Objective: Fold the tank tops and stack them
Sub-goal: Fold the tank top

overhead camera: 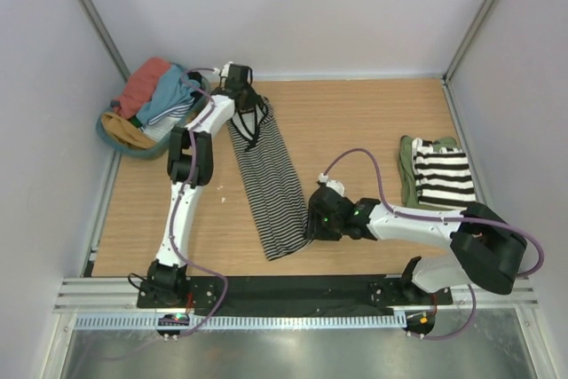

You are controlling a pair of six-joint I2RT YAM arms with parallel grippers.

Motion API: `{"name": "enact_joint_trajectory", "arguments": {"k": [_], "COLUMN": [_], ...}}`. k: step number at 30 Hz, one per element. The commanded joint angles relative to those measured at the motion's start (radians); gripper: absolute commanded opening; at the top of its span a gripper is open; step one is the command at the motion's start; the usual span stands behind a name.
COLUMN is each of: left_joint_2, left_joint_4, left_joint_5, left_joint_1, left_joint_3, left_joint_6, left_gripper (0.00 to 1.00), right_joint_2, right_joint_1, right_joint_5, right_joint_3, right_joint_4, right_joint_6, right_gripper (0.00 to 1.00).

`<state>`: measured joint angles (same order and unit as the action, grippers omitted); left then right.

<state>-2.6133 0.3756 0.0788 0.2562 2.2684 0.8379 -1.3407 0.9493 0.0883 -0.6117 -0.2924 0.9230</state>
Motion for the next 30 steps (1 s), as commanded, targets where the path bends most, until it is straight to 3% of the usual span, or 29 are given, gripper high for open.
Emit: {"name": "enact_joint_trajectory", "arguments": {"k": [1, 2, 3, 6, 9, 16, 21, 26, 30], "left_joint_2": [-0.056, -0.065, -0.067, -0.038, 0.025, 0.17, 0.266, 0.292, 0.311], "left_joint_4": [-0.05, -0.059, -0.063, -0.069, -0.073, -0.073, -0.079, -0.07, -0.073], "left_joint_5": [-0.059, -0.068, -0.076, -0.076, -0.063, -0.076, -0.073, -0.114, -0.192], "left_joint_1": [-0.002, 0.0, -0.002, -0.002, -0.012, -0.057, -0.071, -0.072, -0.06], "left_joint_3": [0.097, 0.105, 0.111, 0.105, 0.043, -0.113, -0.223, -0.216, -0.231], "left_joint_6": [0.03, 0.032, 0.035, 0.02, 0.007, -0.017, -0.034, -0.049, -0.063], "left_gripper": [0.22, 0.3, 0.46, 0.65, 0.76, 0.85, 0.88, 0.9, 0.89], "right_joint_2": [-0.026, -0.023, -0.006, 0.018, -0.014, -0.162, -0.238, -0.32, -0.38], "right_joint_1": [0.017, 0.017, 0.017, 0.016, -0.003, -0.076, -0.199, -0.233, -0.248], "right_joint_5": [-0.042, -0.021, 0.0, 0.105, 0.139, 0.09, 0.048, -0.004, -0.051], "right_joint_3": [-0.086, -0.112, -0.126, -0.192, -0.282, -0.404, -0.442, -0.48, -0.476], "right_joint_4": [-0.083, -0.097, -0.112, -0.18, -0.221, -0.214, -0.16, -0.111, -0.077], "right_joint_6": [-0.062, -0.076, -0.099, -0.15, -0.234, -0.343, -0.398, -0.446, -0.463], "right_gripper": [0.49, 0.55, 0.57, 0.65, 0.67, 0.65, 0.61, 0.54, 0.54]}}
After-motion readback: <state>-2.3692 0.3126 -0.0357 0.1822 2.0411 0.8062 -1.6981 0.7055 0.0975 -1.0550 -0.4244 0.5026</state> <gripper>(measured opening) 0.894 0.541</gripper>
